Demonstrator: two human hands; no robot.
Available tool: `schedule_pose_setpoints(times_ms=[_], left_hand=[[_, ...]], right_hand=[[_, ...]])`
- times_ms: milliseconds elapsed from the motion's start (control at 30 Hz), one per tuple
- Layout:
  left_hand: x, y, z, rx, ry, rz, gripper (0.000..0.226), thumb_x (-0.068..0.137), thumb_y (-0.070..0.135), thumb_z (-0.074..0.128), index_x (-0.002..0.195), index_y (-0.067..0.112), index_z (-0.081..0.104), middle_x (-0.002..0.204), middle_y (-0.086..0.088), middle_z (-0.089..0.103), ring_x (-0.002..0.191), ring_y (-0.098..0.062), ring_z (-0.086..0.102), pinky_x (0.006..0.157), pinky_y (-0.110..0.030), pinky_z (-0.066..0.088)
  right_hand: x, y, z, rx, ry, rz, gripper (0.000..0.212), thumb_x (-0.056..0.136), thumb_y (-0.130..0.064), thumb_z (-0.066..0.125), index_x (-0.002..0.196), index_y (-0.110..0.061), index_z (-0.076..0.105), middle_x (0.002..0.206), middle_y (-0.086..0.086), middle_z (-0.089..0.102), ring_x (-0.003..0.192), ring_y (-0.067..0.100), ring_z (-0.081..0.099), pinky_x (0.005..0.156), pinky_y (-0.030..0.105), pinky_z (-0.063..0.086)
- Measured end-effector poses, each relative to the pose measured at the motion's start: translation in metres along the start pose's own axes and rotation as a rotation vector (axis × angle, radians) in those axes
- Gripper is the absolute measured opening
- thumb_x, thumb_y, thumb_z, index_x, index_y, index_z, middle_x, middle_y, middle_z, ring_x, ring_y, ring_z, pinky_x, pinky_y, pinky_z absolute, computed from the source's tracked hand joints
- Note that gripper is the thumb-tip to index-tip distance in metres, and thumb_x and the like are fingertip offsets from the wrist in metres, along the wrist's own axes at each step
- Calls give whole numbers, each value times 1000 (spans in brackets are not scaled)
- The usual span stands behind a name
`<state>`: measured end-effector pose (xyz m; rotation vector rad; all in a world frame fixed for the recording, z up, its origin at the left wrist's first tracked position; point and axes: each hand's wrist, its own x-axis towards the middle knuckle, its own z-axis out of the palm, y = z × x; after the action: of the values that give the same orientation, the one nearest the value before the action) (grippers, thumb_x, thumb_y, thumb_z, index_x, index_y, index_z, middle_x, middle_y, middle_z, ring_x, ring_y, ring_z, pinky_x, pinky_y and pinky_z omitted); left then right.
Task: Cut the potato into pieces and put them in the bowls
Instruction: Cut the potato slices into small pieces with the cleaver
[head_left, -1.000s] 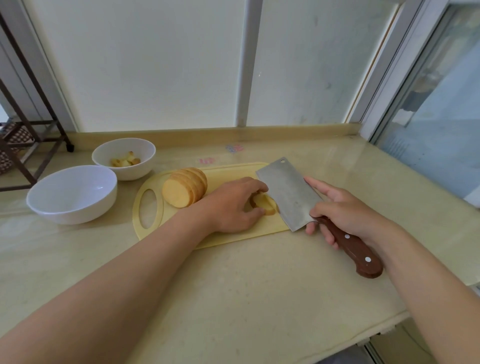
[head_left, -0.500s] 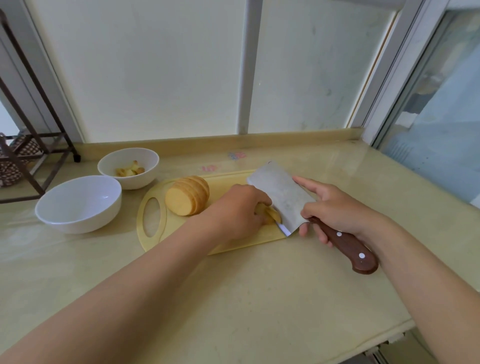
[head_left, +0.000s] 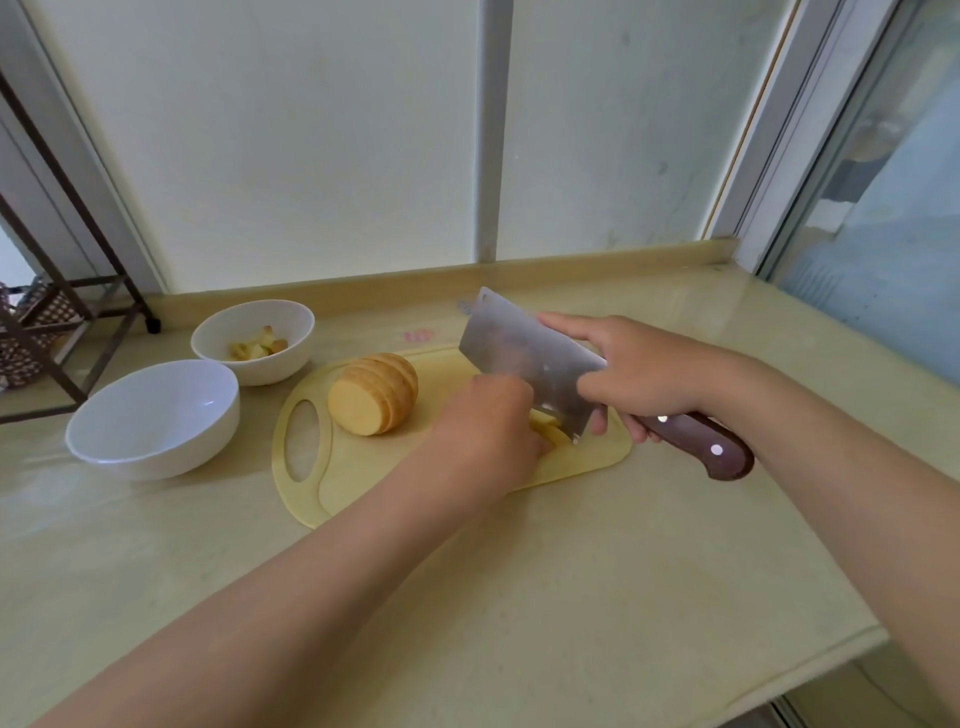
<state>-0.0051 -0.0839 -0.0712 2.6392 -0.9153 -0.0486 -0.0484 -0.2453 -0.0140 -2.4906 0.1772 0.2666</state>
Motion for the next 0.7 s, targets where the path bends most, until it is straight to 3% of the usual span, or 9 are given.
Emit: schedule_pose_setpoints(times_ms=[167,300,433,700], left_hand=[[-2,-3,-5,-37,-52,-12,40,86,38,67,119,17,60,112,-2,60,105,-23,54,88,-38,50],[-1,-9,-11,-85,-129,-18,25,83,26,68,104,18,56,105,-2,58,100,-22,55,90,-42,51],[-1,-12,-10,-110,-101,-19,25,84,20,66,106,21,56,101,0,57,96,-21,56,84,-38,53],[-3,-6,0,-134,-21,-45,38,85,38,65,115,17,56,100,3,57,96,-19,52,82,-36,50]], right_hand=[[1,-2,-3,-66,50,-17,94,89,-3,45,159,-58,14,77,8,75,47,21,63,49,32,55],[-12,7,-6,-38,108,43,93,91,-5,45,160,-57,12,78,10,75,47,22,65,55,44,63],[-27,12,-7,-41,117,80,92,93,-7,47,157,-63,12,79,9,75,50,25,68,61,50,65],[-48,9,-7,-95,143,97,91,93,-10,47,159,-60,9,80,3,75,49,21,69,58,35,60]])
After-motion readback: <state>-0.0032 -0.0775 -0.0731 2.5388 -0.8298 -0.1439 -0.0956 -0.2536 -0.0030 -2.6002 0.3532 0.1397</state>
